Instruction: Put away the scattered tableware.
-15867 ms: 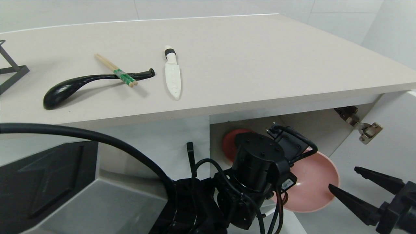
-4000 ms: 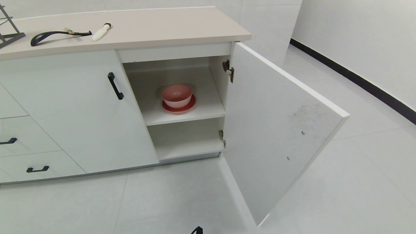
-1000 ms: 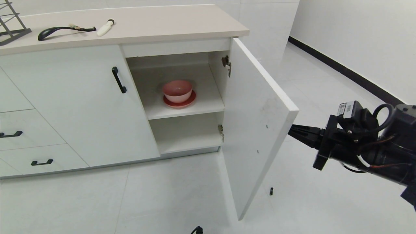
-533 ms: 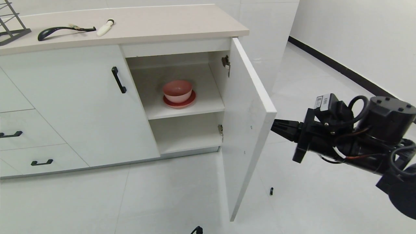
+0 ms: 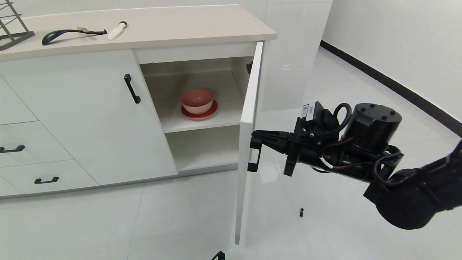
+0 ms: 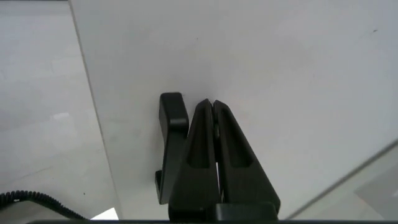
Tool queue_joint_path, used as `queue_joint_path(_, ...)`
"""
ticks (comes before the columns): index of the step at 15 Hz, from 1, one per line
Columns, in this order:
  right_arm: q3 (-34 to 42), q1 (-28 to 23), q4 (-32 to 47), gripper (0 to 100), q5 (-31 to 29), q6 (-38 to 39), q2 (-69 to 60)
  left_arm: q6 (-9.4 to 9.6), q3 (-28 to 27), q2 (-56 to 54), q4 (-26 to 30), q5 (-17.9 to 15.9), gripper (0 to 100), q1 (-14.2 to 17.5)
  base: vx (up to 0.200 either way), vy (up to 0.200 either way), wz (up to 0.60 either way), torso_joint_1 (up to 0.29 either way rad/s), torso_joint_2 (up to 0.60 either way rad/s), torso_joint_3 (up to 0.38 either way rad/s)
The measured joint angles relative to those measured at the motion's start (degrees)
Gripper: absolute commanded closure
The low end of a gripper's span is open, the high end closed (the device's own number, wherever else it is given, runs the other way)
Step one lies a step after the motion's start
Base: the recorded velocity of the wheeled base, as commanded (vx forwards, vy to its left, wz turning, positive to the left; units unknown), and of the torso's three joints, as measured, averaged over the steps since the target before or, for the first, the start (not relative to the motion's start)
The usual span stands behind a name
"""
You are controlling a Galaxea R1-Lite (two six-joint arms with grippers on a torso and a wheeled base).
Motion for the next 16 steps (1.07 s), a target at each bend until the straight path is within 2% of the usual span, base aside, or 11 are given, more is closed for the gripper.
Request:
queue_joint_path(6, -8.3, 3.4, -3.0, 100, 0.0, 0.4, 6.7, -0.06, 0.0, 0.0, 0.0, 0.1, 0, 0.0, 0.0, 0.0, 0.0, 0.0, 0.0, 0.0)
queue_joint_path(12, -18.6, 3.9, -4.1, 100, 0.0, 0.8, 15.1, -0.09, 0.0, 0.0, 0.0, 0.1, 0, 0.0, 0.0, 0.0, 0.0, 0.0, 0.0, 0.0)
queue_joint_path(14, -24.5, 3.8, -5.4, 100, 0.0, 2.3, 18.9, -0.06, 0.0, 0.0, 0.0, 0.1, 0, 0.0, 0.0, 0.0, 0.0, 0.0, 0.0, 0.0)
queue_joint_path(16, -33.8, 3.7, -7.4, 100, -0.5, 4.3, 24.0, -0.09, 0.0, 0.0, 0.0, 0.1, 0, 0.0, 0.0, 0.0, 0.0, 0.0, 0.0, 0.0)
